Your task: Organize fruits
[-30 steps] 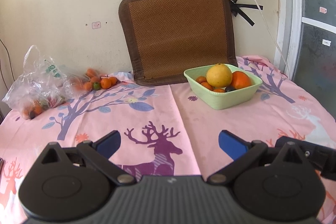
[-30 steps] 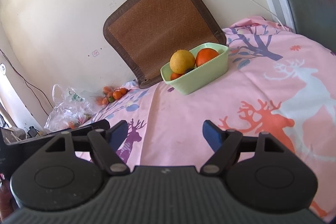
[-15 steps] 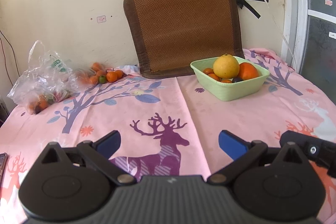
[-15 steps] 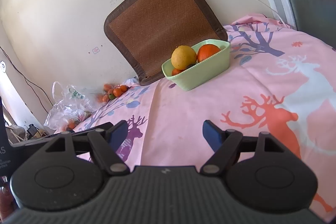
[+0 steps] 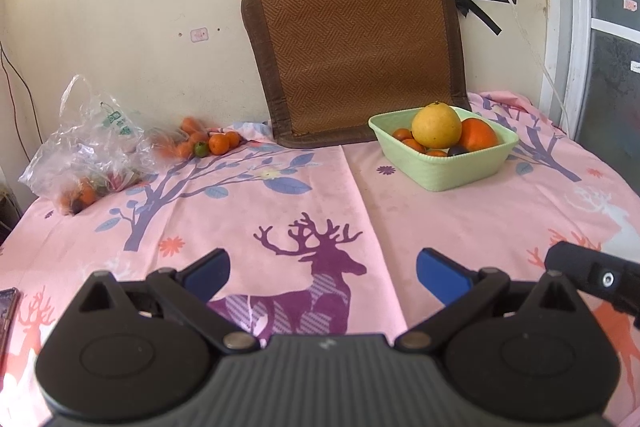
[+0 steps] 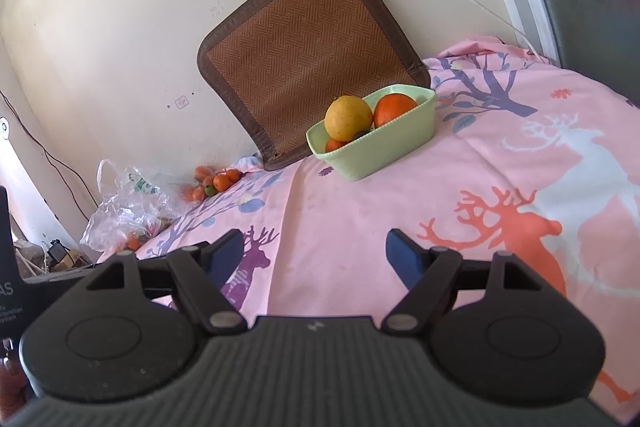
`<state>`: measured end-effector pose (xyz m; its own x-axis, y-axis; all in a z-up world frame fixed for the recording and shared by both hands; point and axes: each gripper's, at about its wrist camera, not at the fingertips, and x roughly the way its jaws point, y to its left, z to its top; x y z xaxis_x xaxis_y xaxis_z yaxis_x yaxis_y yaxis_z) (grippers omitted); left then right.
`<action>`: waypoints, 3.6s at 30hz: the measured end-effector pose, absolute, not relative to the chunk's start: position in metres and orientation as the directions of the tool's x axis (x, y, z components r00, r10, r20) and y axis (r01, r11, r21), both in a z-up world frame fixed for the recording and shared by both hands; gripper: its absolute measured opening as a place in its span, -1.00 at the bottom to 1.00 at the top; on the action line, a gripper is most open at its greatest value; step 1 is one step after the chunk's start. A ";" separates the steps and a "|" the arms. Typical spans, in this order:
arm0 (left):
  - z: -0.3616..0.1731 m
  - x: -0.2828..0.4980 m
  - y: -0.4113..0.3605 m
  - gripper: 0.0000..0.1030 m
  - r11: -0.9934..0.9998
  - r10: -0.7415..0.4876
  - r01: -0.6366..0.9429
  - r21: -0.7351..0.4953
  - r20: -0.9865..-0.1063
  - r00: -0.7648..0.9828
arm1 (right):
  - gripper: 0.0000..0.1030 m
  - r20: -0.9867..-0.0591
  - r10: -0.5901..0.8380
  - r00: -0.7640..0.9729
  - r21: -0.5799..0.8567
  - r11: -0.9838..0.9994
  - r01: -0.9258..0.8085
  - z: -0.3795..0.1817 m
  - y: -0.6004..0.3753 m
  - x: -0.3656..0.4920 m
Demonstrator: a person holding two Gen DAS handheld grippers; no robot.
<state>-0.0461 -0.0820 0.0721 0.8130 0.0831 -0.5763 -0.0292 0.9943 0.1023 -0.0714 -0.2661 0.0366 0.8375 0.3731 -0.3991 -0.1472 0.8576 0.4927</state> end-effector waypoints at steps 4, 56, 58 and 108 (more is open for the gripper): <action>0.071 -0.045 -0.083 1.00 0.993 0.090 -0.031 0.112 -0.581 0.809 | 0.55 -0.399 0.372 0.838 0.492 0.858 -0.146 0.037 -0.266 -0.072; 0.060 -0.039 -0.078 1.00 0.995 0.083 -0.026 0.101 -0.621 0.779 | 0.55 -0.385 0.349 0.854 0.487 0.863 -0.133 0.038 -0.264 -0.075; 0.060 -0.038 -0.077 1.00 0.995 0.086 -0.030 0.100 -0.622 0.778 | 0.55 -0.387 0.346 0.855 0.483 0.865 -0.131 0.037 -0.263 -0.075; 0.055 -0.035 -0.071 1.00 0.994 0.102 -0.048 0.103 -0.623 0.775 | 0.55 -0.375 0.307 0.875 0.421 0.897 -0.134 0.040 -0.251 -0.080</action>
